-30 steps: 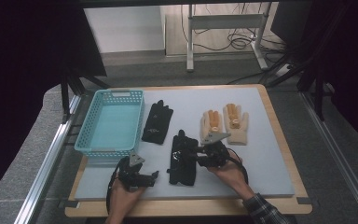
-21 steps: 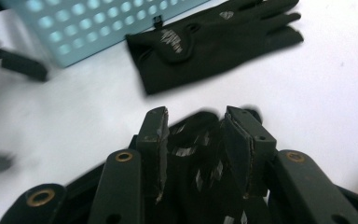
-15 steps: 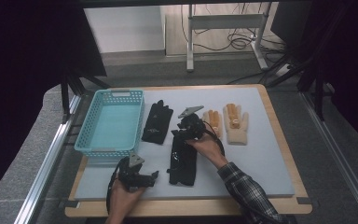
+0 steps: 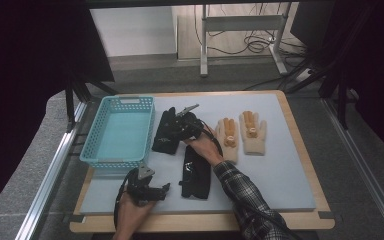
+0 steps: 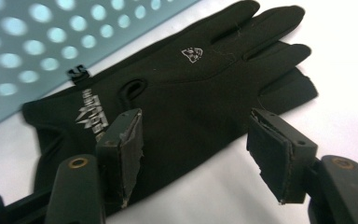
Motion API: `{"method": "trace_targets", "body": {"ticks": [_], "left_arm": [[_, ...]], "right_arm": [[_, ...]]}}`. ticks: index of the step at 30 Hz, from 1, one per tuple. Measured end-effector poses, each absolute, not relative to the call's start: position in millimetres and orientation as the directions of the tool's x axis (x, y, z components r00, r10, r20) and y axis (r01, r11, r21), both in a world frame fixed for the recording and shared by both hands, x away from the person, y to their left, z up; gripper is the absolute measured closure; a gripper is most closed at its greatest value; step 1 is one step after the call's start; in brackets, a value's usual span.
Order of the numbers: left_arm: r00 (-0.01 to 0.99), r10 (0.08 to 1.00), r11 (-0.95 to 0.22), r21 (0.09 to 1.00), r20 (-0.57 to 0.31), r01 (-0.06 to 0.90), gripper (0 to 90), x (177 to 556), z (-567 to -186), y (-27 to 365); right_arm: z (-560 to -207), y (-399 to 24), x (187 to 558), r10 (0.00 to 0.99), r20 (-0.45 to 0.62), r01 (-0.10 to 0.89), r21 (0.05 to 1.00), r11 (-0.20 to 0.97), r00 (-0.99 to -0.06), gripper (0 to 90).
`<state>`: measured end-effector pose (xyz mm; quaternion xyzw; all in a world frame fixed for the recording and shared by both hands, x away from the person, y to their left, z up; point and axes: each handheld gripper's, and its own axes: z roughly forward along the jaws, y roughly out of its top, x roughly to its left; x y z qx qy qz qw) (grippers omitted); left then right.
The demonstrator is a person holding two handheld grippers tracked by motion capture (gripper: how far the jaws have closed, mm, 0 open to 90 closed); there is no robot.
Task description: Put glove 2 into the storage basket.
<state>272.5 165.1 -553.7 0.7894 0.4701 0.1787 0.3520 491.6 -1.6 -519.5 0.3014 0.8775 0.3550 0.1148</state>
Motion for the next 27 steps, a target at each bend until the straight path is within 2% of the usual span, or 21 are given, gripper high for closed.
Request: {"method": "trace_targets", "body": {"ticks": [4, 5, 7, 12, 14, 19, 27], "left_arm": [[0.494, 0.868, -0.31, 0.724, -0.049, 0.616, 5.0, 272.3, -553.7, 165.1], [0.494, 0.868, -0.31, 0.724, -0.048, 0.616, 5.0, 272.3, -553.7, 165.1], [0.494, 0.868, -0.31, 0.724, -0.049, 0.616, 5.0, 272.3, -553.7, 165.1], [0.494, 0.868, -0.31, 0.724, -0.048, 0.616, 5.0, 272.2, -553.8, 165.0], [0.494, 0.868, -0.31, 0.724, -0.048, 0.616, 5.0, 272.1, -553.8, 165.0], [0.494, 0.868, -0.31, 0.725, -0.049, 0.616, 5.1, 272.1, -553.8, 165.1], [0.493, 0.868, -0.309, 0.725, -0.049, 0.615, 5.2, 271.9, -553.9, 165.1]], "right_arm": [[-530.8, 7.5, 496.4, 0.597, -0.032, 0.432, 0.66, 0.615, -0.802, 34.1], [-531.9, 6.8, 497.5, 0.602, -0.013, 0.441, 0.667, 0.6, -0.799, 34.7], [-532.4, 4.9, 499.0, 0.611, 0.0, 0.452, 0.673, 0.586, -0.792, 40.6], [-529.6, 4.4, 494.0, 0.646, 0.042, 0.505, 0.664, 0.552, -0.762, 73.3], [-529.3, 5.7, 491.4, 0.64, 0.051, 0.505, 0.664, 0.552, -0.767, 81.1], [-526.2, 8.4, 489.8, 0.628, 0.015, 0.482, 0.655, 0.582, -0.778, 83.7], [-509.1, -0.5, 484.2, 0.622, 0.064, 0.487, 0.685, 0.541, -0.781, 83.9]]}}
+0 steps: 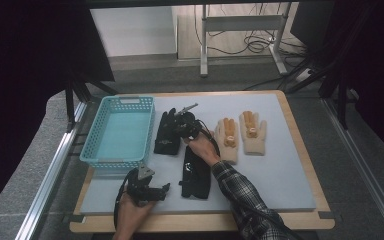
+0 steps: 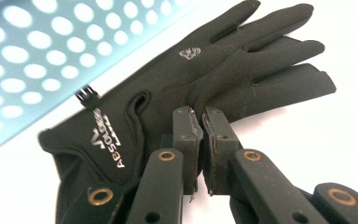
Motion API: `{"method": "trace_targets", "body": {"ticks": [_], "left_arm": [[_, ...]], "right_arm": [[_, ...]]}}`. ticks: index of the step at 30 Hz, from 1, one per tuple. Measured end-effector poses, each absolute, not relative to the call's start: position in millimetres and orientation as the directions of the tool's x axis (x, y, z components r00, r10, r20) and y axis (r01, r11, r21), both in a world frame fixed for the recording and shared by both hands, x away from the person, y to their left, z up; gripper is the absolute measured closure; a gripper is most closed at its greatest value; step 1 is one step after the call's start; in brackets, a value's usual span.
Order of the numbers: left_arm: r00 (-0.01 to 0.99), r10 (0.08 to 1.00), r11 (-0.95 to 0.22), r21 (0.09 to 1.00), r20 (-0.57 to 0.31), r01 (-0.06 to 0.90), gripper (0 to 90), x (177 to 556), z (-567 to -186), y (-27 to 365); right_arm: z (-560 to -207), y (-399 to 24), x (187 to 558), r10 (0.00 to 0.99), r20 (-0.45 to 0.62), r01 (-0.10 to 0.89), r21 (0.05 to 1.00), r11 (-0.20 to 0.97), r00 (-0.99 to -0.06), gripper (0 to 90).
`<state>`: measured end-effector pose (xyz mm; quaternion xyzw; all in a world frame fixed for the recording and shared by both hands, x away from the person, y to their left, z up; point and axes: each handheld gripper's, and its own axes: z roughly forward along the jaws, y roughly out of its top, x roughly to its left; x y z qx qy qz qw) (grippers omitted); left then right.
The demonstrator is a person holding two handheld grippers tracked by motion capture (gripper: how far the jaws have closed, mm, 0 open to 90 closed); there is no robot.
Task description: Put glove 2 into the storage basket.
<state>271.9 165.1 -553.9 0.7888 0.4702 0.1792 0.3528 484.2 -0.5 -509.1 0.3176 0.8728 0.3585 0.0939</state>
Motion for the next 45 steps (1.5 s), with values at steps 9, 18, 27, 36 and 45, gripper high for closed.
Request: {"method": "trace_targets", "body": {"ticks": [9, 18, 27, 36, 45], "left_arm": [[0.494, 0.868, -0.311, 0.724, -0.047, 0.616, 5.2, 271.8, -553.8, 165.2], [0.494, 0.868, -0.31, 0.725, -0.047, 0.614, 5.2, 271.9, -554.0, 165.2], [0.493, 0.869, -0.31, 0.725, -0.047, 0.615, 5.2, 271.9, -553.9, 165.2], [0.491, 0.87, -0.305, 0.728, -0.05, 0.615, 5.2, 271.9, -554.1, 164.8], [0.49, 0.87, -0.304, 0.728, -0.05, 0.615, 5.2, 271.9, -554.1, 164.8]], "right_arm": [[-481.6, -11.6, 465.5, 0.598, 0.061, 0.449, 0.722, 0.527, -0.799, 83.9], [-450.7, -31.2, 441.9, 0.584, 0.081, 0.43, 0.759, 0.489, -0.807, 83.8], [-424.1, -67.4, 409.8, 0.584, 0.127, 0.436, 0.792, 0.427, -0.802, 83.8], [-415.3, -97.6, 362.3, 0.577, 0.144, 0.433, 0.807, 0.402, -0.804, 83.7], [-446.7, -110.1, 337.5, 0.598, 0.195, 0.49, 0.785, 0.381, -0.777, 83.7]]}}
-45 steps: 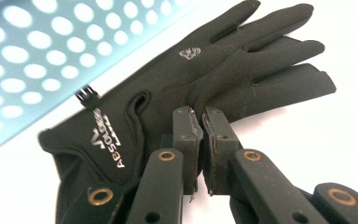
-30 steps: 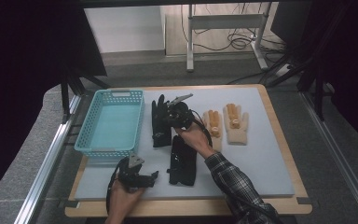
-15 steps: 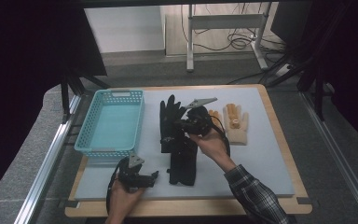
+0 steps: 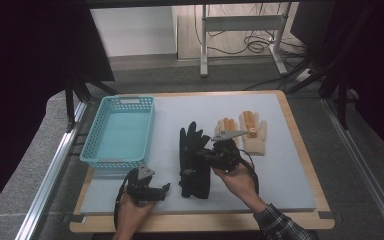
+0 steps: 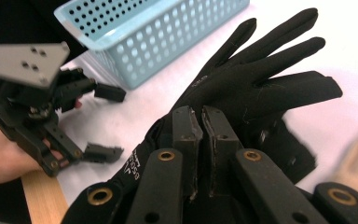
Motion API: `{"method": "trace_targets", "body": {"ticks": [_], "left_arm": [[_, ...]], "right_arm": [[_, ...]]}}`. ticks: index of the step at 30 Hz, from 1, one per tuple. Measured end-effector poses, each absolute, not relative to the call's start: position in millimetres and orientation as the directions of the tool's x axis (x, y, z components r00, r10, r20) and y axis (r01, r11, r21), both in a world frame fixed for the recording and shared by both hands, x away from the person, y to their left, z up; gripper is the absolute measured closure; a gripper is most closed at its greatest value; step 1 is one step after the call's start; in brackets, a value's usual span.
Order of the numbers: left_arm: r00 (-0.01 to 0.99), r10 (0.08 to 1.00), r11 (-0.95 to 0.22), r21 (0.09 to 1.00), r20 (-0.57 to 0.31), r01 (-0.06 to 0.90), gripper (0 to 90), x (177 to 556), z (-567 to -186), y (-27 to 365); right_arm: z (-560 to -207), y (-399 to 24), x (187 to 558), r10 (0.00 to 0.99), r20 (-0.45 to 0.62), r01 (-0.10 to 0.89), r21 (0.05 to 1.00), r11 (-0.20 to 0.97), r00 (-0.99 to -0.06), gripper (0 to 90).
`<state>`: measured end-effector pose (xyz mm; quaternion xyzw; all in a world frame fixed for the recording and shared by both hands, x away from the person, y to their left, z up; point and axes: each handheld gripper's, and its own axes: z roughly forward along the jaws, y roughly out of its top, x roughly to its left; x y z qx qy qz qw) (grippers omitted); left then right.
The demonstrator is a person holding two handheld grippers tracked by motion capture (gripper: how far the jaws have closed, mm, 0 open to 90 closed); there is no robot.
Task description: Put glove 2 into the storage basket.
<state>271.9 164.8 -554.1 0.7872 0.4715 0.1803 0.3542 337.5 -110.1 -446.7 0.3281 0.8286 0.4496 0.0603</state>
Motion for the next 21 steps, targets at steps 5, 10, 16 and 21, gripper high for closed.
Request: {"method": "trace_targets", "body": {"ticks": [5, 10, 16, 21], "left_arm": [[0.49, 0.87, -0.305, 0.727, -0.049, 0.615, 5.2, 271.8, -554.1, 164.9], [0.492, 0.869, -0.308, 0.725, -0.049, 0.616, 5.2, 271.8, -553.9, 165.0], [0.491, 0.87, -0.306, 0.726, -0.049, 0.616, 5.2, 271.7, -554.0, 164.9], [0.489, 0.871, -0.303, 0.727, -0.051, 0.616, 5.2, 271.7, -554.1, 164.7]], "right_arm": [[-473.8, -116.4, 332.9, 0.616, 0.221, 0.529, 0.76, 0.377, -0.756, 83.6], [-493.5, -123.9, 327.0, 0.641, 0.204, 0.545, 0.741, 0.393, -0.74, 82.3], [-498.5, -133.0, 328.0, 0.652, 0.072, 0.468, 0.756, 0.458, -0.754, 63.5], [-492.7, -150.8, 327.3, 0.657, 0.012, 0.437, 0.756, 0.487, -0.754, 60.0]]}}
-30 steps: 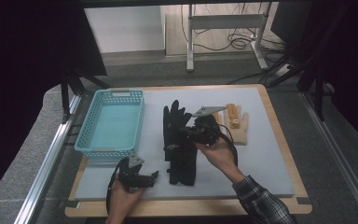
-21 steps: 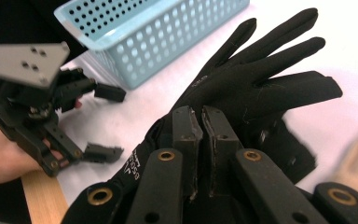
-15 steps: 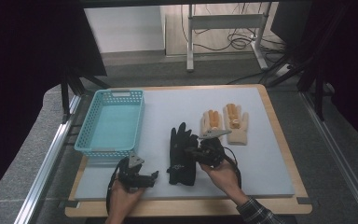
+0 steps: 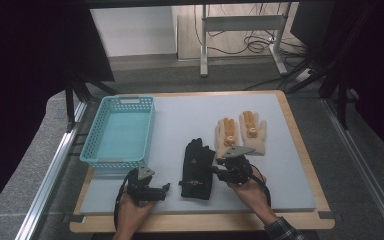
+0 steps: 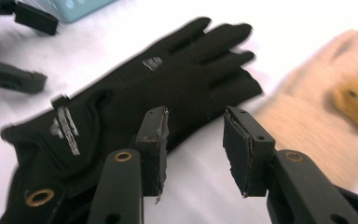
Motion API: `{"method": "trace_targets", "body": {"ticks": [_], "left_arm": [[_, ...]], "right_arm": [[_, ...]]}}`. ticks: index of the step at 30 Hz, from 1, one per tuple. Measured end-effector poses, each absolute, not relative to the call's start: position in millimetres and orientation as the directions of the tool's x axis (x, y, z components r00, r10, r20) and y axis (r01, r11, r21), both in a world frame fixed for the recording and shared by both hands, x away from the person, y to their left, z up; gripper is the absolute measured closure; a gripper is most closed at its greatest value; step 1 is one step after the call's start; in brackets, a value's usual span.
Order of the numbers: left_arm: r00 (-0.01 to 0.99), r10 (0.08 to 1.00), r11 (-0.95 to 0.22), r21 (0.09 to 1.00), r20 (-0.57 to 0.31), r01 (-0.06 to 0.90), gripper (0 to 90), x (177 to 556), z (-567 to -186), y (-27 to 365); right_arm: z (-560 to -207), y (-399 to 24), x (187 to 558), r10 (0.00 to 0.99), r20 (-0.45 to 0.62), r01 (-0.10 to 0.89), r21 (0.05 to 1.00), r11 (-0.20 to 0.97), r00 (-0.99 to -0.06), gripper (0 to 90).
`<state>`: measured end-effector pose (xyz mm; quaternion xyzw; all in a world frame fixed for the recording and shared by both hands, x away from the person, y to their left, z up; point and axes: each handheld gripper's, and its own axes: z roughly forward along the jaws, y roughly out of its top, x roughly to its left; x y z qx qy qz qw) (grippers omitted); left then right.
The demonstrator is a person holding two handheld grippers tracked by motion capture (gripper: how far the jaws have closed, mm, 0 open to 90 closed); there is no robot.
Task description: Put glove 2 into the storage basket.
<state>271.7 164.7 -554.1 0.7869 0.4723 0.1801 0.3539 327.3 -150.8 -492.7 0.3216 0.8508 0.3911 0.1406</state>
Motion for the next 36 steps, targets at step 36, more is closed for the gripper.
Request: {"method": "trace_targets", "body": {"ticks": [36], "left_arm": [[0.48, 0.876, -0.3, 0.72, -0.052, 0.626, 5.9, 269.2, -553.3, 176.8]], "right_arm": [[-532.0, -108.4, 323.3, 0.52, 0.033, 0.384, 0.714, 0.585, -0.853, 77.4]]}}
